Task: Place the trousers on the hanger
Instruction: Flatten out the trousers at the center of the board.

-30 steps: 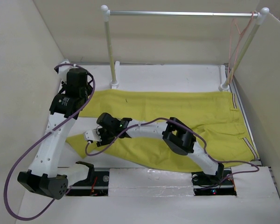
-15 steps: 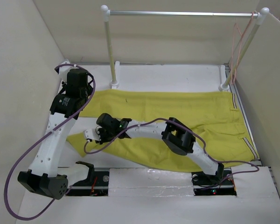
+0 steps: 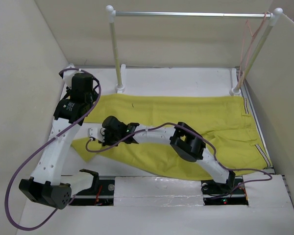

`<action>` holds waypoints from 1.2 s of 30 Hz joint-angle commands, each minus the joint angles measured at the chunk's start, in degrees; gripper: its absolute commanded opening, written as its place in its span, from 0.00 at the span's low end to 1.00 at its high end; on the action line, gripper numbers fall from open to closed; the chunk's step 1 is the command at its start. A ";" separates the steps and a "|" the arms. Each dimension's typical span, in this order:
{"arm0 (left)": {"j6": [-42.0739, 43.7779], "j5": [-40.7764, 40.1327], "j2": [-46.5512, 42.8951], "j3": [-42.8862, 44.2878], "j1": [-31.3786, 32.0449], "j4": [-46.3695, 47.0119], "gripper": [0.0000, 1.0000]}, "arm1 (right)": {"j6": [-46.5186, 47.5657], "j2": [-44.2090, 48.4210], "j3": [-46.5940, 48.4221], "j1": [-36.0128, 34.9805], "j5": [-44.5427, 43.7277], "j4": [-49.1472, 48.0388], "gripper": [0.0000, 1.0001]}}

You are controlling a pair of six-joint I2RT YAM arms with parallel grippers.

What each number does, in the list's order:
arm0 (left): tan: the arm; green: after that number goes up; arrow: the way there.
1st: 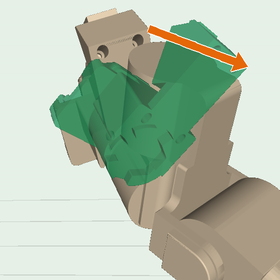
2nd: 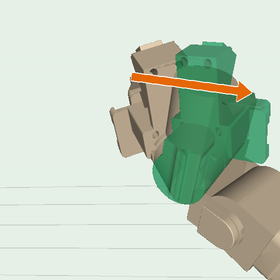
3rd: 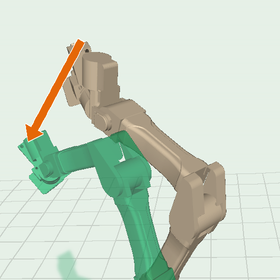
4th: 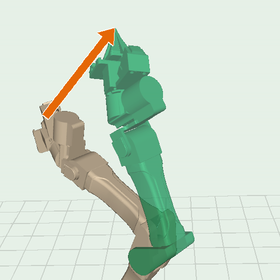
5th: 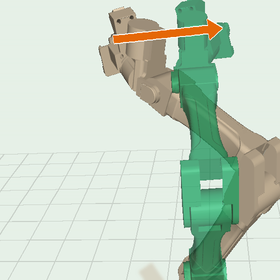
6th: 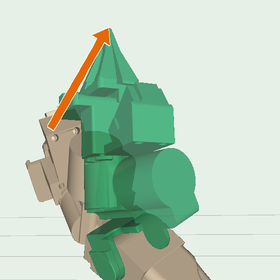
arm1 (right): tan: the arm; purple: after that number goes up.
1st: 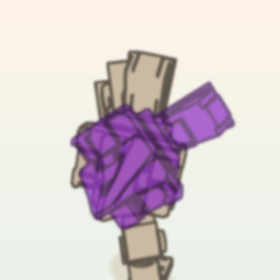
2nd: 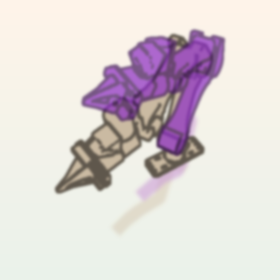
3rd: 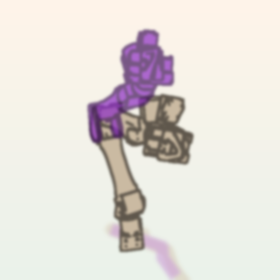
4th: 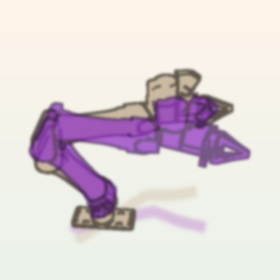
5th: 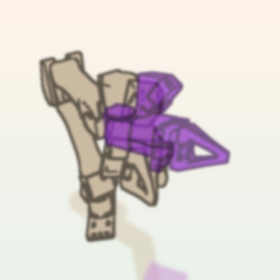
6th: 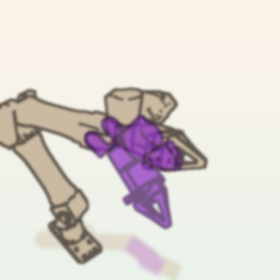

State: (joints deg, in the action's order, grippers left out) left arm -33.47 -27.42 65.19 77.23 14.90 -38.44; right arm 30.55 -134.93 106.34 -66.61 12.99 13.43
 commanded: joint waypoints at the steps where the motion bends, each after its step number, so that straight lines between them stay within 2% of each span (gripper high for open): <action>1: -0.19 -1.67 -1.12 -0.42 -0.22 0.91 0.28 | -7.24 3.98 1.49 3.23 -3.58 -7.28 0.00; 7: -0.10 -4.66 -0.94 -0.24 -0.22 0.73 0.26 | -19.63 -1.03 10.72 7.98 -7.37 -7.10 0.00; 13: -0.98 -7.56 -0.76 -1.03 -0.22 -1.11 0.25 | -33.17 -5.16 16.86 11.41 -5.87 -7.81 0.00; 14: -1.07 -7.73 -1.20 -1.99 -0.22 -1.12 0.26 | -33.79 -5.51 17.83 11.41 -6.14 -6.41 0.17; 17: -1.94 -8.26 -1.82 -4.01 -0.22 -2.08 0.29 | -33.19 -4.55 17.94 11.41 -6.40 -5.52 0.51; 20: -3.00 -7.83 -2.34 -7.60 -0.22 -1.91 0.34 | -33.01 0.53 11.03 12.64 -3.86 -8.49 0.58; 22: -3.88 -5.81 -2.17 -9.63 -0.22 -1.82 0.40 | -32.74 5.26 6.79 13.25 -2.27 -8.95 0.58; 23: -5.27 -5.19 -1.74 -11.56 -0.22 -1.99 0.40 | -31.87 7.21 4.16 13.26 -2.10 -9.21 0.51; 25: -7.12 -2.39 -0.94 -13.41 -1.00 -2.52 0.42 | -31.25 11.86 -5.15 13.87 -2.79 -9.74 0.31; 26: -8.00 0.06 -0.33 -16.03 -4.84 -2.35 0.42 | -29.42 17.02 -8.84 13.87 -3.06 -10.17 0.06; 27: -7.92 6.52 -0.33 -17.97 -7.92 -0.34 0.42 | -29.05 19.86 -16.53 13.87 -3.67 -10.61 0.00; 29: -6.00 14.90 -1.38 -25.50 -15.99 3.52 0.41 | -28.70 28.44 -24.48 13.87 -4.12 -12.28 0.00; 30: -5.38 23.12 -1.73 -28.16 -25.43 7.02 0.40 | -28.70 31.46 -28.43 13.87 -4.03 -12.81 0.00; 31: -4.85 26.59 -2.17 -30.45 -29.62 8.28 0.39 | -28.61 34.10 -35.78 13.87 -3.42 -12.90 0.00; 32: -4.41 29.41 -2.69 -33.17 -33.05 9.07 0.39 | -28.35 39.08 -38.90 13.87 -3.15 -12.90 0.00; 33: -3.62 31.18 -2.87 -34.16 -37.53 10.12 0.39 | -28.35 41.39 -41.80 13.35 -3.06 -12.90 0.00; 34: -3.70 30.68 -2.70 -34.60 -38.61 10.31 0.39 | -28.26 43.68 -46.97 12.74 -3.06 -12.90 0.01; 36: -4.58 29.10 -1.47 -35.13 -40.29 10.05 0.37 | -28.17 50.16 -51.22 12.04 -3.15 -12.82 0.08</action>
State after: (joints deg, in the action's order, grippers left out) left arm -38.39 -5.17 64.45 41.91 -23.90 -32.03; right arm 1.48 -90.11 60.25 -53.28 9.32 3.29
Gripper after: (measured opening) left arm 0.379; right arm 0.065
